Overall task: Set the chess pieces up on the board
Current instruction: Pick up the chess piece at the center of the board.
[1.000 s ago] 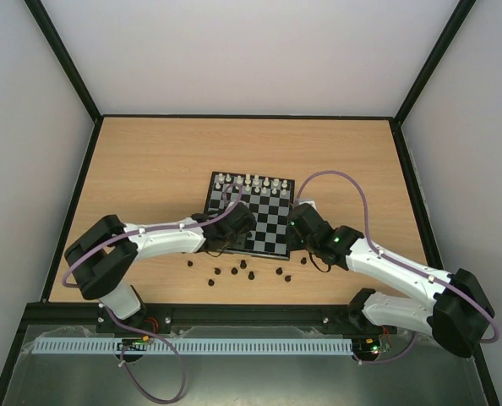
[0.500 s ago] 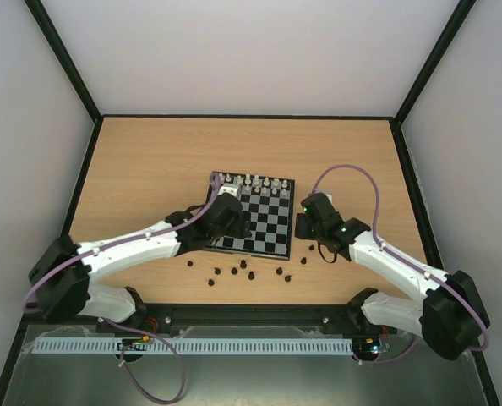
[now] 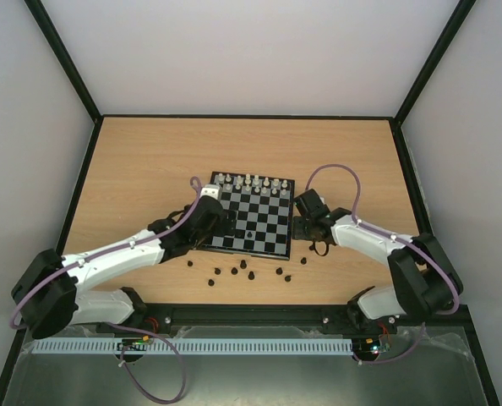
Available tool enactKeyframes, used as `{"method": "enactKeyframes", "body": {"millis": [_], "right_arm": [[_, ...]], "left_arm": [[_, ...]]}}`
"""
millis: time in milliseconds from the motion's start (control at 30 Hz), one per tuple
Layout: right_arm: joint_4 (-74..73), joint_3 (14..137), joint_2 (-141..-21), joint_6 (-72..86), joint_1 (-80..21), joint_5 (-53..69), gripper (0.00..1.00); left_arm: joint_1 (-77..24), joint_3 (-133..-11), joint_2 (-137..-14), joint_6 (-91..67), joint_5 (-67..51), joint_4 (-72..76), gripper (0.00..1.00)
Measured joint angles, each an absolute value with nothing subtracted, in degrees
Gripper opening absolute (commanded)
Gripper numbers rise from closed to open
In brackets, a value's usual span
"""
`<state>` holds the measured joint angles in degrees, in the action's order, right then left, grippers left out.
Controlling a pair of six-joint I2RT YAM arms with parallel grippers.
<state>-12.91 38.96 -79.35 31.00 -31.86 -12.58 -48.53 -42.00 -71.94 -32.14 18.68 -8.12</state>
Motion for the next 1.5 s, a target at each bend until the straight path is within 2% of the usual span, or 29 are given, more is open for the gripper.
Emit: {"method": "enactKeyframes", "body": {"millis": [267,700,1167,1500], "right_arm": [[-12.8,42.1,-82.4,30.2,-30.6,-12.7,0.42],[-12.4,43.8,-87.3,28.7,-29.2,-12.4,0.24],[-11.9,43.8,-87.5,28.5,-29.2,-12.3,0.06],[-11.7,43.8,-86.2,28.4,-29.2,-11.8,0.02]], "left_arm": [[-46.5,-39.4,-67.9,-32.1,18.5,-6.2,0.99],[-44.0,-38.4,-67.7,-32.1,16.4,-5.4,0.99],[-43.3,-38.2,-67.6,-32.1,15.1,-5.4,0.99],[-43.3,-38.2,-67.6,-32.1,15.0,-5.4,0.99]]}}
